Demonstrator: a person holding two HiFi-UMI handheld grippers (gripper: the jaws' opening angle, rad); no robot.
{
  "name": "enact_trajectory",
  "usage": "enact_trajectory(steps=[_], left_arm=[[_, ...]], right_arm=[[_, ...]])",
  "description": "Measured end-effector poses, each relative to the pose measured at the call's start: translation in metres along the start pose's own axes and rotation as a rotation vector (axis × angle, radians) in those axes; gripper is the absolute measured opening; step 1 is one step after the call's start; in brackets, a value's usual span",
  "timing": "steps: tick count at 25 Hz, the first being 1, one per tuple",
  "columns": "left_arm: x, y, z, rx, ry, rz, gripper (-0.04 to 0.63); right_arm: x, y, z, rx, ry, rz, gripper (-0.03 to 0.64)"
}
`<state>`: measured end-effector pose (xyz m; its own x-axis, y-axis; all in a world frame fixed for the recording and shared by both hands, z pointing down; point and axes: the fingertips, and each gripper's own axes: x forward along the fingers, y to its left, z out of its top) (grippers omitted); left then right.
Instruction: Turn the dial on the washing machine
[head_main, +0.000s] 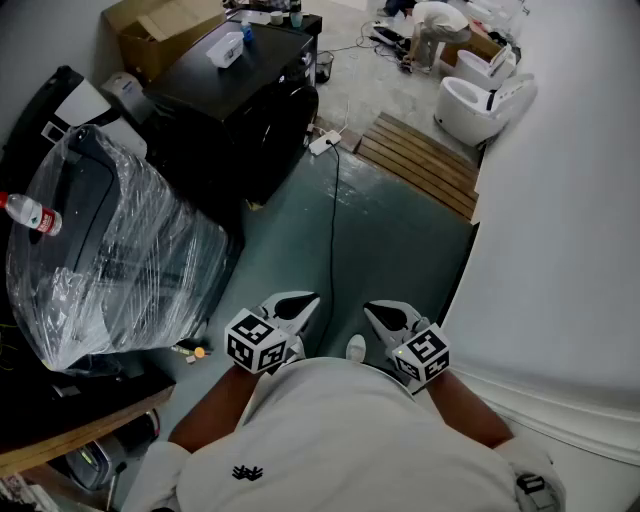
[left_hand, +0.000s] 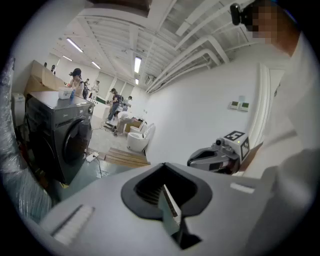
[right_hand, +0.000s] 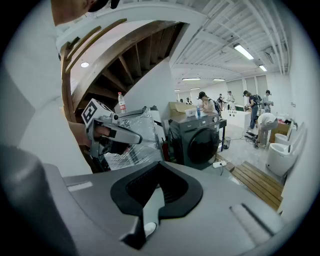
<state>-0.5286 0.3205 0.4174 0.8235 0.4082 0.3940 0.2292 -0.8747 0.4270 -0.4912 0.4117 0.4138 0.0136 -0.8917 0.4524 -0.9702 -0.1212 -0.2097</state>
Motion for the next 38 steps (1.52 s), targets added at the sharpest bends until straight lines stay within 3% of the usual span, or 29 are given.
enact_trajectory(steps=[12, 18, 26, 34, 38], left_arm=[[0.117, -0.055, 0.023, 0.047, 0.001, 0.040, 0.055], [0.146, -0.055, 0.030, 0.014, 0.010, 0.052, 0.055], [0.208, 0.025, 0.073, 0.030, 0.023, 0.036, 0.055], [0.260, 0.124, 0.179, 0.021, -0.038, -0.031, 0.055], [0.264, 0.180, 0.216, 0.025, -0.041, -0.044, 0.055]], right_arm=[[-0.073, -0.112, -0.025, 0.002, -0.030, -0.016, 0.002], [-0.077, -0.151, -0.032, 0.021, -0.040, -0.038, 0.002], [-0.028, -0.231, -0.009, 0.045, -0.029, -0.081, 0.026], [0.048, -0.321, 0.081, -0.071, 0.040, -0.117, 0.026], [0.104, -0.357, 0.130, -0.088, 0.021, -0.135, 0.026]])
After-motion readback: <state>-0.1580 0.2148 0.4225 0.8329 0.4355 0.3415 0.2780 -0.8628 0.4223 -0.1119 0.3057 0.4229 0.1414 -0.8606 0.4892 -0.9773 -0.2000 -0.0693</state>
